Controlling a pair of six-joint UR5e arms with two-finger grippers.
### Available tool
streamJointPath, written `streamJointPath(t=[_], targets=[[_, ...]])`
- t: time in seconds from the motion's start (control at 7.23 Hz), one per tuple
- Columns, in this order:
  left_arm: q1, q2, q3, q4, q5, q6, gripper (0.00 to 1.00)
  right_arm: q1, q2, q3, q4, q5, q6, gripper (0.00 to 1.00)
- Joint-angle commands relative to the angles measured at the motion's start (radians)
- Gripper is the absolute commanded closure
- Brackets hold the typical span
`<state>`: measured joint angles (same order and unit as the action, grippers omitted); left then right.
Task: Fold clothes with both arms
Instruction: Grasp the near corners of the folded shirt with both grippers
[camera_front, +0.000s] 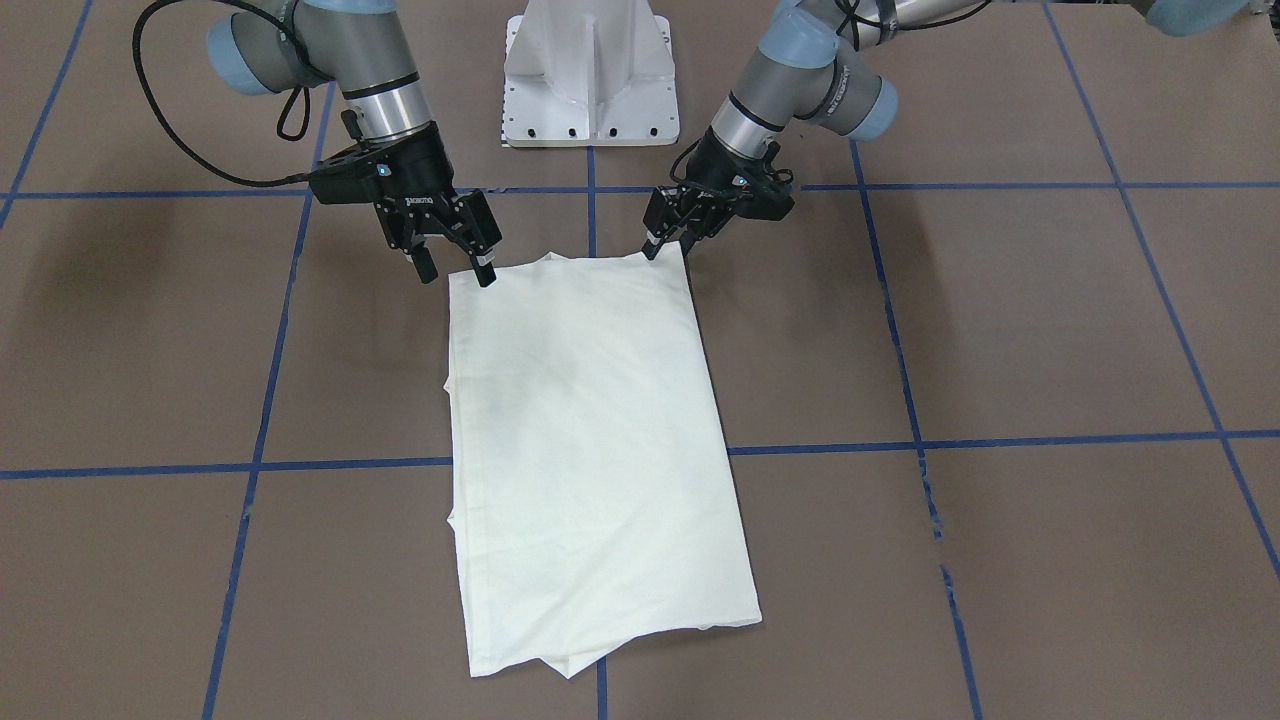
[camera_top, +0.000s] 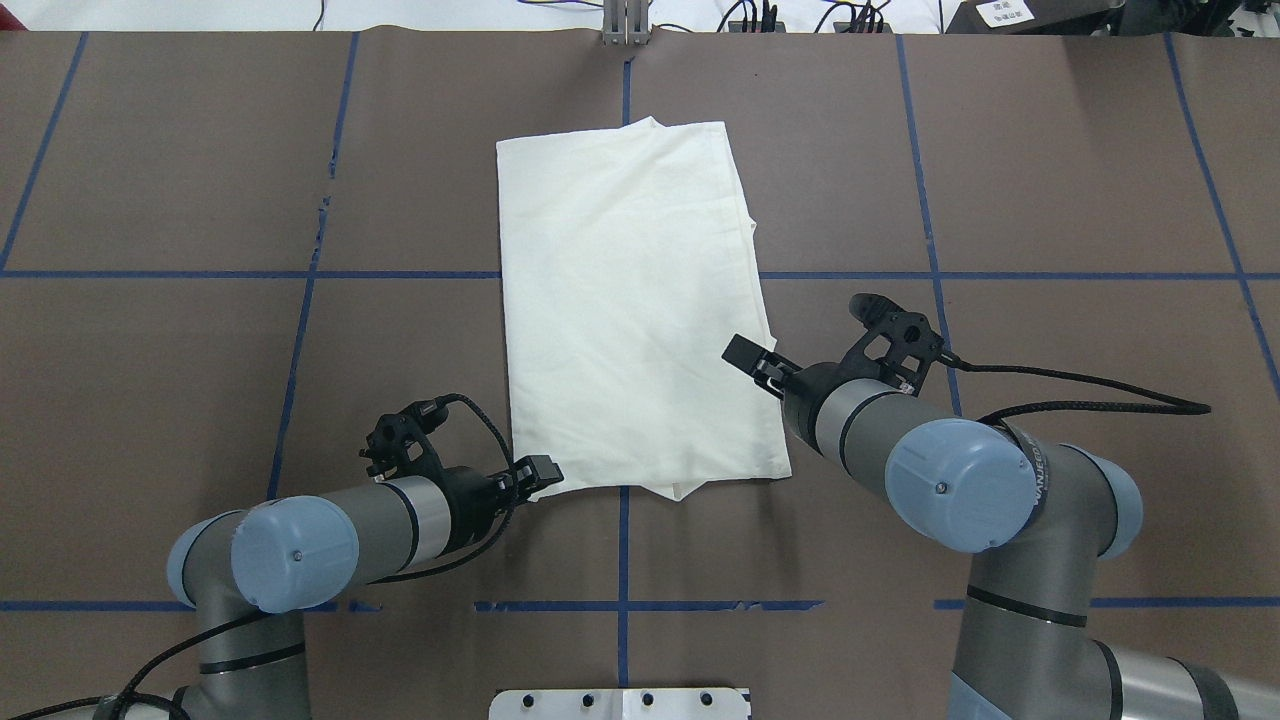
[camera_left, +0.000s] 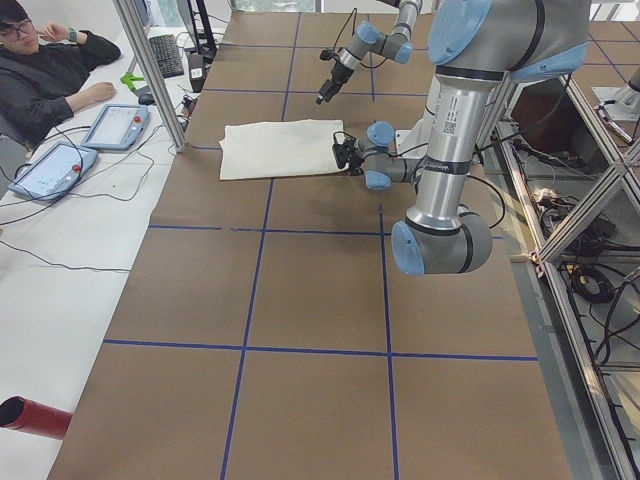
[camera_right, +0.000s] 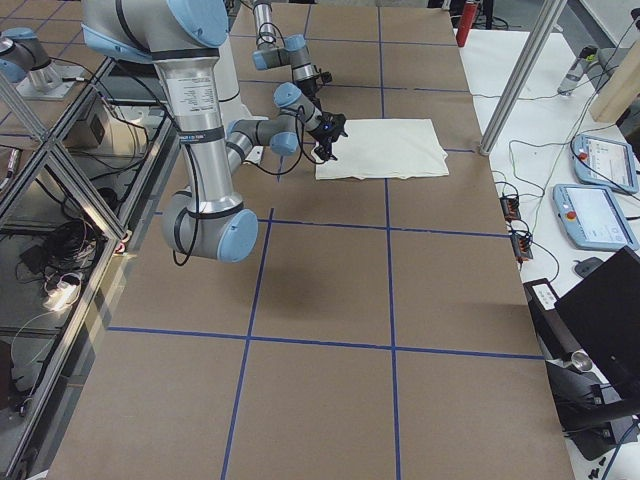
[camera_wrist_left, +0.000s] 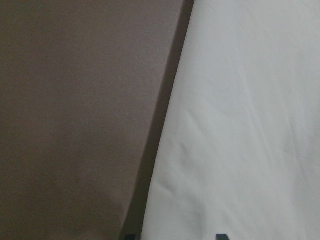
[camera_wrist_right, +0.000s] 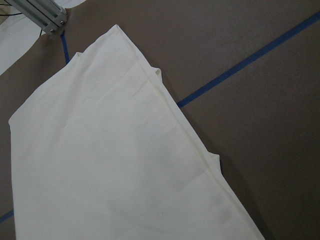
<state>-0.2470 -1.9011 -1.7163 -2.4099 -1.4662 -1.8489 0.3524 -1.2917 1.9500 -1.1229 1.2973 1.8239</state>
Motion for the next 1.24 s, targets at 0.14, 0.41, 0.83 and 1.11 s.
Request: streamJointPath(t=[0.14, 0.41, 0.83, 1.11], targets=[[0.002, 0.000, -0.002, 0.000, 0.027, -0.015, 0.80, 0.000, 0.000, -0.002, 0.000, -0.001, 0.000, 0.00], [0.002, -0.001, -0.005, 0.000, 0.027, -0.010, 0.88, 0.000, 0.002, -0.002, 0.000, -0.001, 0.002, 0.00], [0.003, 0.000, -0.011, 0.000, 0.027, -0.010, 1.00, -0.006, 0.052, -0.073, -0.005, 0.000, 0.104, 0.06], [0.002, 0.000, -0.012, 0.000, 0.027, -0.010, 1.00, -0.013, 0.109, -0.085, -0.128, 0.036, 0.184, 0.11]])
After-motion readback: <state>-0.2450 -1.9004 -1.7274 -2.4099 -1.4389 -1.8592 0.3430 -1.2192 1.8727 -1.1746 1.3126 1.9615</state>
